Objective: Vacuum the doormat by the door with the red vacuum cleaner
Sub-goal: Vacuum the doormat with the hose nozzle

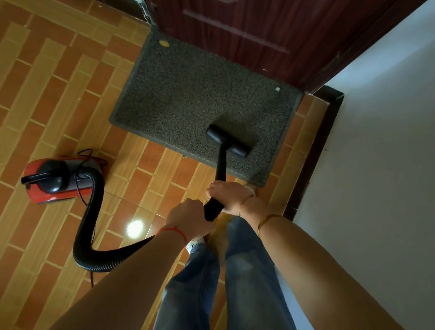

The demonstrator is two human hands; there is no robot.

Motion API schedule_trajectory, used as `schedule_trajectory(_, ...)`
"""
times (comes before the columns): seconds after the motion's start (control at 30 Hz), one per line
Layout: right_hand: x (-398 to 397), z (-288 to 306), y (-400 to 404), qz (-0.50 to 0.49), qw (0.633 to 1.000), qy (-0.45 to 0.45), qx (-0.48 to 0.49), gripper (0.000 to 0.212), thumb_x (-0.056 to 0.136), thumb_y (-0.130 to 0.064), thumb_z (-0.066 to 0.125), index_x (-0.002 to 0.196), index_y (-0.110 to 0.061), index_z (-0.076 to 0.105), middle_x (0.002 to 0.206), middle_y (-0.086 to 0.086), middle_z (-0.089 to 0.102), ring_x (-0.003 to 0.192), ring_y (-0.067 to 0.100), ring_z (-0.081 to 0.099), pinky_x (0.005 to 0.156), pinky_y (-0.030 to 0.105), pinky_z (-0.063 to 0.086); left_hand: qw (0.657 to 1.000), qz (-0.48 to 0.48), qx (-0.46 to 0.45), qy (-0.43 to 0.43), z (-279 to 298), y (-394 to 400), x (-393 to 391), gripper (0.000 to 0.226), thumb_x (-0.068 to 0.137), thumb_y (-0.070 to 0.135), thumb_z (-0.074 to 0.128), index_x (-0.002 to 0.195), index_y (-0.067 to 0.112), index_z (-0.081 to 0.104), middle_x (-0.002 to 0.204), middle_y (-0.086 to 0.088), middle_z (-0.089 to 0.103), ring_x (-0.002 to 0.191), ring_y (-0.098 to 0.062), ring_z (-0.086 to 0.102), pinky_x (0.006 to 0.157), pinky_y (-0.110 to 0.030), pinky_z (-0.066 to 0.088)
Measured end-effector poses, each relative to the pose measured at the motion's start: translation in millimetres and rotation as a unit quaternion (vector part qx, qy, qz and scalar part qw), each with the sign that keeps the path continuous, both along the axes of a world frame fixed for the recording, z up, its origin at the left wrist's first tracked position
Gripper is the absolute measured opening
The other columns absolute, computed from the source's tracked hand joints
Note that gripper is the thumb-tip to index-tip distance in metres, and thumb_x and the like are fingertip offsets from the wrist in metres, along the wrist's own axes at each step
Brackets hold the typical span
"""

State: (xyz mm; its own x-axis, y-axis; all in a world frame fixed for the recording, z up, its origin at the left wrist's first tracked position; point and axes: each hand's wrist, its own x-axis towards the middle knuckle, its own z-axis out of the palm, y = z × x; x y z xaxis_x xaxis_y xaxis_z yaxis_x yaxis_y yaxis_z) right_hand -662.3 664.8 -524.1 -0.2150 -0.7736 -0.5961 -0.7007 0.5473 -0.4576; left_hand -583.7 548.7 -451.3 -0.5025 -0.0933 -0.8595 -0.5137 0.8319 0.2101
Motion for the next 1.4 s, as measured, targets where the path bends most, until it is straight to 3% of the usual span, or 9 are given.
schedule_trajectory(0.3, -107.9, -2.5, 46.7, -0.009, 0.999, 0.03, 0.012, 0.017, 0.09, -0.006, 0.057, 0.106, -0.011, 0.055, 0.116, 0.004, 0.056, 0.11, 0.018, 0.056, 0.083, 0.025, 0.039, 0.998, -0.004, -0.014, 0.063, -14.7, 50.0, -96.7, 0.022, 0.079, 0.035, 0.06, 0.072, 0.017, 0.05, 0.065, 0.003, 0.051, 0.052, -0.011, 0.048, 0.043, -0.022, 0.032)
schedule_trajectory(0.43, -155.5, -3.6, 67.8, -0.004, 0.999, 0.045, 0.012, 0.021, 0.09, -0.004, 0.058, 0.11, -0.01, 0.053, 0.121, 0.005, 0.054, 0.115, 0.02, 0.053, 0.093, 0.032, 0.044, 0.997, 0.0, -0.013, 0.081, -19.5, 71.5, -141.9, 0.024, 0.078, 0.033, 0.059, 0.064, 0.02, 0.045, 0.061, 0.004, 0.051, 0.05, -0.01, 0.048, 0.042, -0.022, 0.031)
schedule_trajectory(0.67, -228.8, -7.2, 95.2, -0.016, 0.997, 0.072, 0.008, 0.02, 0.09, -0.007, 0.059, 0.108, -0.012, 0.054, 0.118, 0.004, 0.056, 0.114, 0.019, 0.054, 0.096, 0.033, 0.046, 0.995, -0.004, -0.006, 0.104, -26.6, 94.3, -215.3, 0.023, 0.08, 0.033, 0.06, 0.069, 0.016, 0.049, 0.062, 0.004, 0.051, 0.056, -0.015, 0.054, 0.047, -0.023, 0.038)
schedule_trajectory(0.8, -259.7, -11.4, 103.0, -0.024, 0.997, 0.074, 0.01, 0.015, 0.092, -0.009, 0.057, 0.106, -0.013, 0.055, 0.114, 0.002, 0.057, 0.108, 0.017, 0.056, 0.085, 0.026, 0.043, 0.993, -0.02, -0.006, 0.115, -32.1, 100.4, -244.9, 0.021, 0.08, 0.034, 0.062, 0.078, 0.016, 0.053, 0.064, 0.004, 0.05, 0.062, -0.017, 0.056, 0.052, -0.025, 0.041)
schedule_trajectory(0.9, -275.4, -14.3, 105.1, -0.024, 0.998, 0.063, 0.014, 0.012, 0.091, -0.007, 0.058, 0.099, -0.015, 0.054, 0.111, 0.002, 0.057, 0.105, 0.017, 0.058, 0.089, 0.029, 0.048, 0.992, -0.027, -0.009, 0.119, -37.2, 103.4, -260.0, 0.022, 0.08, 0.036, 0.062, 0.08, 0.016, 0.054, 0.065, 0.005, 0.051, 0.06, -0.014, 0.054, 0.05, -0.024, 0.04)
schedule_trajectory(1.07, -288.8, -17.6, 106.2, -0.011, 0.998, 0.058, 0.025, 0.013, 0.091, -0.006, 0.057, 0.1, -0.015, 0.052, 0.11, 0.001, 0.056, 0.103, 0.017, 0.057, 0.078, 0.025, 0.041, 0.993, -0.022, 0.0, 0.119, -43.6, 104.1, -271.3, 0.025, 0.081, 0.035, 0.063, 0.071, 0.018, 0.048, 0.064, 0.005, 0.05, 0.054, -0.01, 0.05, 0.046, -0.022, 0.036)
schedule_trajectory(1.17, -286.2, -18.9, 106.4, -0.013, 0.998, 0.057, 0.028, 0.014, 0.091, -0.007, 0.056, 0.102, -0.014, 0.053, 0.111, 0.002, 0.056, 0.103, 0.018, 0.058, 0.084, 0.03, 0.048, 0.993, -0.021, 0.009, 0.119, -45.6, 103.2, -268.6, 0.027, 0.081, 0.035, 0.062, 0.066, 0.02, 0.045, 0.062, 0.005, 0.05, 0.053, -0.01, 0.05, 0.045, -0.022, 0.036)
schedule_trajectory(1.27, -278.1, -19.8, 105.6, -0.02, 0.998, 0.058, 0.02, 0.015, 0.091, -0.008, 0.056, 0.105, -0.013, 0.053, 0.114, 0.003, 0.056, 0.107, 0.018, 0.057, 0.087, 0.03, 0.046, 0.992, -0.028, 0.003, 0.12, -43.8, 101.3, -263.6, 0.025, 0.081, 0.035, 0.062, 0.071, 0.016, 0.051, 0.061, 0.005, 0.049, 0.051, -0.008, 0.047, 0.042, -0.021, 0.034)
schedule_trajectory(1.4, -264.9, -15.9, 101.1, -0.041, 0.998, 0.04, 0.012, 0.012, 0.09, -0.01, 0.058, 0.099, -0.015, 0.052, 0.111, 0.0, 0.056, 0.104, 0.016, 0.057, 0.086, 0.03, 0.046, 0.993, -0.029, -0.001, 0.113, -38.7, 93.5, -254.5, 0.03, 0.081, 0.034, 0.062, 0.062, 0.02, 0.044, 0.06, 0.005, 0.049, 0.049, -0.007, 0.047, 0.041, -0.021, 0.032)
